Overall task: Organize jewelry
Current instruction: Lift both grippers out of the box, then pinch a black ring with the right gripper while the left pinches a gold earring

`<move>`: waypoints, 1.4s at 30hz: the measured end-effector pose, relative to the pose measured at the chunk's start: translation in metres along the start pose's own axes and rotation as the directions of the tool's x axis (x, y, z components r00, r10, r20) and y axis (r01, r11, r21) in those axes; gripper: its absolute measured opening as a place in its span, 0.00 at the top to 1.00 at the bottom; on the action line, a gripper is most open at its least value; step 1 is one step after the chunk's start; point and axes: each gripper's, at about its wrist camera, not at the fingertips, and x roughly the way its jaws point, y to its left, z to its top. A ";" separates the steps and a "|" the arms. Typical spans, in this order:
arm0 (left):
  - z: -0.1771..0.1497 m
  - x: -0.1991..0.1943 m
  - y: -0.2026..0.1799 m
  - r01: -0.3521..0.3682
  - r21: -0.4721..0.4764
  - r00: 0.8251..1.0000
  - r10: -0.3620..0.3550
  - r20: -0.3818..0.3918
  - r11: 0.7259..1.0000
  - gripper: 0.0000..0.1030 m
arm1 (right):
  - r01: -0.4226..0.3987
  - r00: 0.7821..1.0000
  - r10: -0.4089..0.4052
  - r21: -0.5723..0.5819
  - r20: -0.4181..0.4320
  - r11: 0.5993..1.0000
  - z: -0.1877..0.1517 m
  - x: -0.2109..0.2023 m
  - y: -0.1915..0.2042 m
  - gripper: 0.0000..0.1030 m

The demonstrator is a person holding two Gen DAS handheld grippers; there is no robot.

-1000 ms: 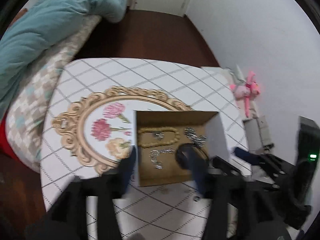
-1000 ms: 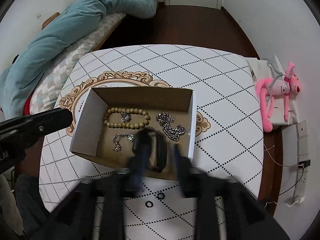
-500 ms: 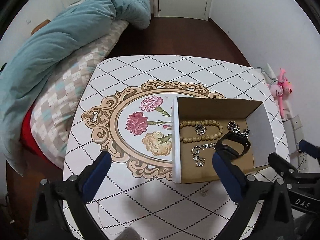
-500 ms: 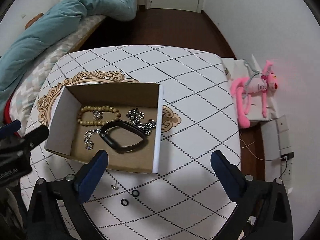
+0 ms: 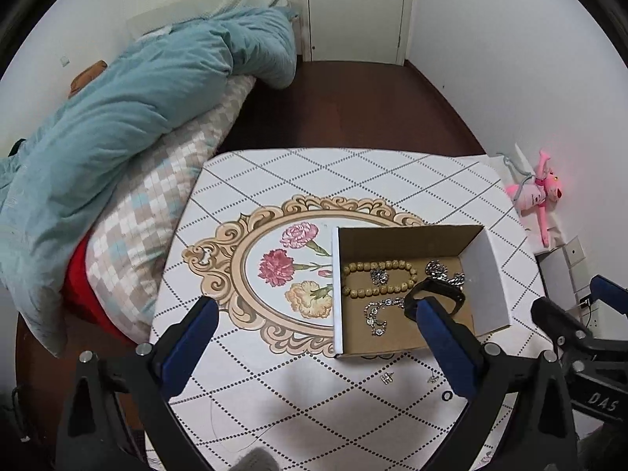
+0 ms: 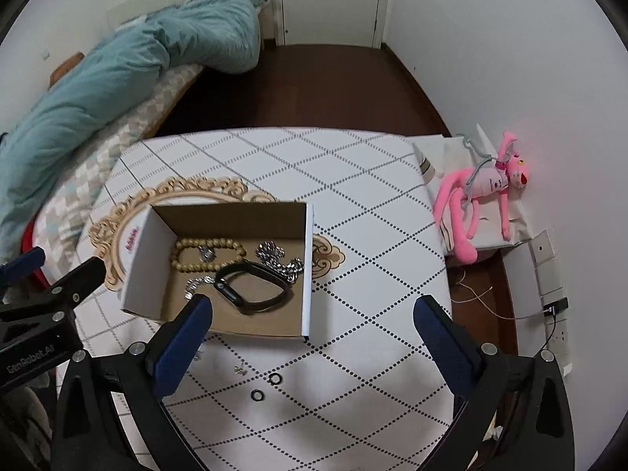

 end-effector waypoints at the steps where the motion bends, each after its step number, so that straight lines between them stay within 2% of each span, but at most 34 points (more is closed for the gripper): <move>1: 0.000 -0.005 0.000 0.001 0.002 1.000 -0.001 0.008 1.000 0.00 | -0.002 1.000 0.002 0.003 0.012 1.000 0.001 -0.006 0.000 0.00; 4: -0.004 -0.020 0.000 0.003 0.007 1.000 -0.003 0.028 1.000 0.00 | -0.020 0.999 0.020 0.008 0.037 1.000 -0.001 -0.025 -0.001 0.00; 7: -0.013 -0.022 0.002 0.001 0.001 1.000 -0.001 0.011 1.000 0.00 | -0.036 0.999 0.035 0.016 0.036 0.999 -0.008 -0.030 -0.003 0.00; 10: -0.032 -0.012 0.004 -0.009 -0.003 1.000 0.009 -0.019 1.000 0.00 | -0.045 0.999 0.045 0.026 -0.002 0.999 -0.026 -0.016 -0.002 0.00; 13: -0.057 0.014 0.005 -0.030 -0.003 0.996 0.030 -0.084 1.000 0.00 | -0.061 0.997 0.064 0.042 -0.052 0.997 -0.050 0.010 -0.004 0.00; 15: -0.072 0.028 0.006 -0.045 -0.001 0.992 0.044 -0.118 0.999 0.00 | -0.077 0.992 0.082 0.053 -0.094 0.996 -0.066 0.032 -0.005 0.07; 17: -0.088 0.045 0.005 -0.046 0.001 0.986 0.046 -0.160 0.999 0.00 | -0.099 0.985 0.108 0.067 -0.137 0.993 -0.081 0.054 -0.006 0.20; 21: -0.106 0.069 0.003 -0.070 0.027 0.980 0.074 -0.184 0.997 0.00 | -0.122 0.978 0.133 0.072 -0.163 0.990 -0.103 0.083 -0.003 0.29; 23: -0.111 0.077 0.002 -0.068 0.034 0.978 0.074 -0.193 0.997 0.00 | -0.128 0.977 0.136 0.061 -0.163 0.990 -0.108 0.091 0.001 0.42; 26: -0.115 0.083 0.002 -0.060 0.038 0.979 0.066 -0.191 0.997 0.00 | -0.136 0.979 0.140 0.037 -0.150 0.990 -0.111 0.096 0.009 0.47; 31: -0.115 0.089 0.002 -0.042 0.032 0.979 0.047 -0.197 0.999 0.01 | -0.106 0.987 0.102 -0.028 -0.123 0.994 -0.108 0.098 0.022 0.52; 33: -0.115 0.089 0.001 -0.033 0.030 0.980 0.039 -0.196 0.999 0.01 | -0.066 0.992 0.058 -0.067 -0.113 0.996 -0.109 0.099 0.028 0.61; 34: -0.115 0.089 0.000 -0.028 0.029 0.980 0.033 -0.194 0.999 0.01 | -0.047 0.993 0.038 -0.080 -0.108 0.996 -0.109 0.098 0.029 0.70; 35: -0.114 0.089 -0.001 -0.019 0.029 0.981 0.024 -0.191 0.999 0.01 | -0.045 0.994 0.036 -0.086 -0.101 0.995 -0.109 0.098 0.030 0.84; 36: -0.113 0.089 -0.003 -0.013 0.031 0.982 0.019 -0.188 0.999 0.01 | -0.044 0.995 0.036 -0.086 -0.096 0.995 -0.110 0.097 0.029 0.87; 42: -0.106 0.086 -0.020 0.059 0.036 0.985 -0.052 -0.163 0.998 0.05 | -0.041 0.996 0.039 -0.026 -0.082 0.999 -0.110 0.093 0.012 0.88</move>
